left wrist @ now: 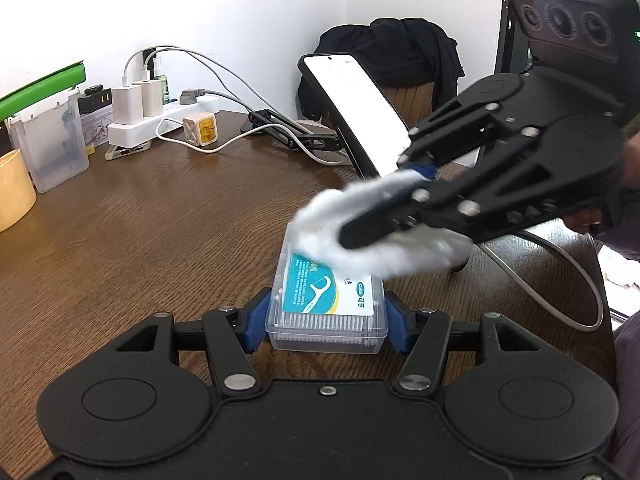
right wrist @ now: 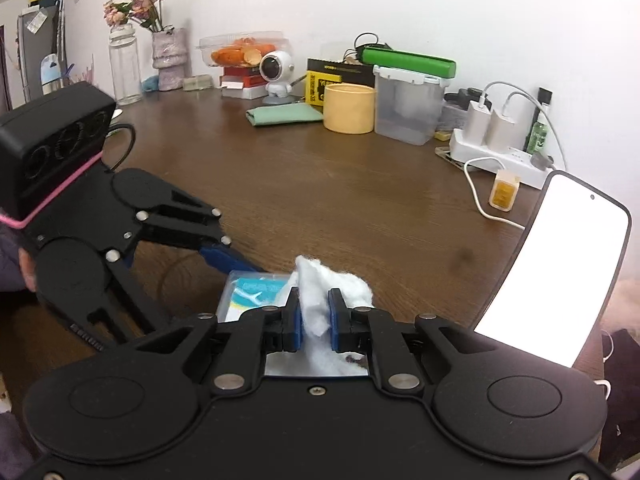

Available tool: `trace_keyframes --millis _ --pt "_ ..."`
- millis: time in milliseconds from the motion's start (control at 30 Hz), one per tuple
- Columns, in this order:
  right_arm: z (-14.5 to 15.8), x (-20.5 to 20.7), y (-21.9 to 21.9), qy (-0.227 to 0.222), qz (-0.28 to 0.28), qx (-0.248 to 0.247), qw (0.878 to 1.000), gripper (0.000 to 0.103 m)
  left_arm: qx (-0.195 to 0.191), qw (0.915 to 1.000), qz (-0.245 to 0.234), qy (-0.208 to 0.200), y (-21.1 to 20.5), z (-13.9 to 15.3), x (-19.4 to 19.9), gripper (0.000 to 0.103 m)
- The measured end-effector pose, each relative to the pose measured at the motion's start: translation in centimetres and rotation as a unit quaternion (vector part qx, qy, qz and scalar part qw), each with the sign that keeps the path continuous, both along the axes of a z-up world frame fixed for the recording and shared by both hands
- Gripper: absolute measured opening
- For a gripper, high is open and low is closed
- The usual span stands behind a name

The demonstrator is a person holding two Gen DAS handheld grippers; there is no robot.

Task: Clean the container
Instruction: 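Keep wiping the box lid with the cotton in the right gripper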

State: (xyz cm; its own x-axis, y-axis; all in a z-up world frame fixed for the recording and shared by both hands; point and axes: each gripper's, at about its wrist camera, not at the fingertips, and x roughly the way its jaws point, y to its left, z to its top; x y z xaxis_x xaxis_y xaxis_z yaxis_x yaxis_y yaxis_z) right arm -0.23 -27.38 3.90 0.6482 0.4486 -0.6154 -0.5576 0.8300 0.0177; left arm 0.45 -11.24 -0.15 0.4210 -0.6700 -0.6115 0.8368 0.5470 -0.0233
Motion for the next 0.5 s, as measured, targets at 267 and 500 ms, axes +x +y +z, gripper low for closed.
trace_keyframes --millis 267,500 --pt "-0.1 0.2 1.4 -0.014 0.011 -0.002 1.0 0.013 -0.001 1.0 0.0 0.0 0.1 0.0 -0.1 0.057" --pt "0.1 -0.4 -0.1 0.005 0.01 0.004 1.0 0.013 -0.002 1.0 -0.001 0.002 0.1 0.0 -0.1 0.057"
